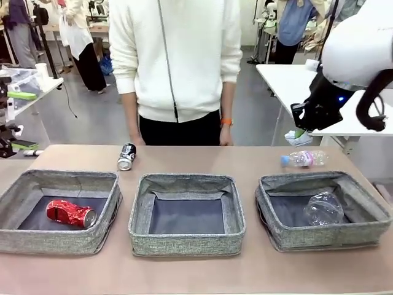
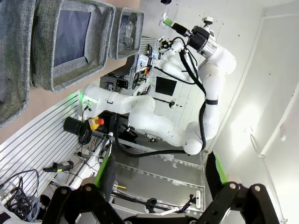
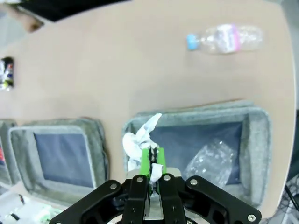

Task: Sort the waste into the appropriate baskets.
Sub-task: Pick up the waste item pointed out by the person.

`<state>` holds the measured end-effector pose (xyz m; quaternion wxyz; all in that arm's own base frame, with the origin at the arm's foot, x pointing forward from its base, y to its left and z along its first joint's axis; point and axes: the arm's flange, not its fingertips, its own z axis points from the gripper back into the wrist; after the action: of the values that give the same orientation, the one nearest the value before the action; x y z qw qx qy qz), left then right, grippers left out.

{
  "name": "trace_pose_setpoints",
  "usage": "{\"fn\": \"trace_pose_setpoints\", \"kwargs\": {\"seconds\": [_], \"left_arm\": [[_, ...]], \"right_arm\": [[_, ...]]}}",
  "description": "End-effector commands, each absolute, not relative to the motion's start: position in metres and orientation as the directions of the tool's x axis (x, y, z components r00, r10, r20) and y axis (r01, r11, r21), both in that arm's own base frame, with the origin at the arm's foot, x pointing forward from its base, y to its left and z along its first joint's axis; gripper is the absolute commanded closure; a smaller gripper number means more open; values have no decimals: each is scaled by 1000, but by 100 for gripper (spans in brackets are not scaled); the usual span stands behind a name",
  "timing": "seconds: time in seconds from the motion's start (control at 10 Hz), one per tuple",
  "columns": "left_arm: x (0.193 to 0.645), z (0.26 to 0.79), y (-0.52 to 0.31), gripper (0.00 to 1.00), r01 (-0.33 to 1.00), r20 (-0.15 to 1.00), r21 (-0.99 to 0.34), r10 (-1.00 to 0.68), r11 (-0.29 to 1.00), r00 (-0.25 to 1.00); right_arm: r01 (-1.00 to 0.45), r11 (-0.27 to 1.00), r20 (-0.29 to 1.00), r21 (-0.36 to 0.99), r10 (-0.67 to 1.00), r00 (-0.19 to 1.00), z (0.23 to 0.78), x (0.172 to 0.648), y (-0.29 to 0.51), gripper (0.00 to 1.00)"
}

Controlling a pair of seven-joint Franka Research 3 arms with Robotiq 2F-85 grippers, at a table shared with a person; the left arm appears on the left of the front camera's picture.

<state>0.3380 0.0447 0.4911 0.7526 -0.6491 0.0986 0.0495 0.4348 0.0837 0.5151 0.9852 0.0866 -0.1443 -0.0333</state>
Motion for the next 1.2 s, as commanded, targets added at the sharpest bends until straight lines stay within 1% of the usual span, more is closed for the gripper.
{"fn": "trace_pose_setpoints", "kwargs": {"seconds": [0.0, 0.1, 0.2, 0.3, 0.4, 0.5, 0.6, 0.7, 0.9, 1.1], "left_arm": [[336, 495, 44, 0, -210, -218, -968, -53, 136, 974], [336, 495, 44, 0, -210, -218, -968, -53, 136, 974], [336, 495, 44, 0, -210, -218, -968, -53, 136, 974], [336, 495, 44, 0, -210, -218, -968, -53, 136, 974], [336, 495, 44, 0, -210, -218, -968, -53, 136, 974], [336, 495, 44, 0, -210, -218, -968, -53, 136, 974], [336, 495, 44, 0, -210, -218, -968, -53, 136, 974], [336, 495, 44, 0, -210, -218, -968, -53, 136, 974], [336, 495, 44, 0, -210, -218, -968, -53, 136, 974], [336, 495, 44, 0, -210, -218, -968, -53, 136, 974]], "right_arm": [[15, 978, 280, 207, -74, 957, 522, 442, 88, 100], [41, 983, 279, 180, -91, 956, 515, 435, 84, 95], [81, 991, 181, 104, -99, 979, 523, 444, 106, 95], [83, 995, 149, -53, -75, 986, 551, 445, 142, 95], [73, 991, 168, -110, -54, 984, 592, 440, 183, 95], [90, 990, 159, -109, -72, 985, 616, 434, 207, 95], [150, 976, 111, -158, -134, 985, 653, 417, 250, 95], [140, 979, 108, -149, -124, 986, 679, 401, 284, 95], [149, 966, 42, -213, -143, 989, 705, 380, 345, 95], [82, 978, 6, -192, -82, 997, 725, 360, 389, 95]]}}
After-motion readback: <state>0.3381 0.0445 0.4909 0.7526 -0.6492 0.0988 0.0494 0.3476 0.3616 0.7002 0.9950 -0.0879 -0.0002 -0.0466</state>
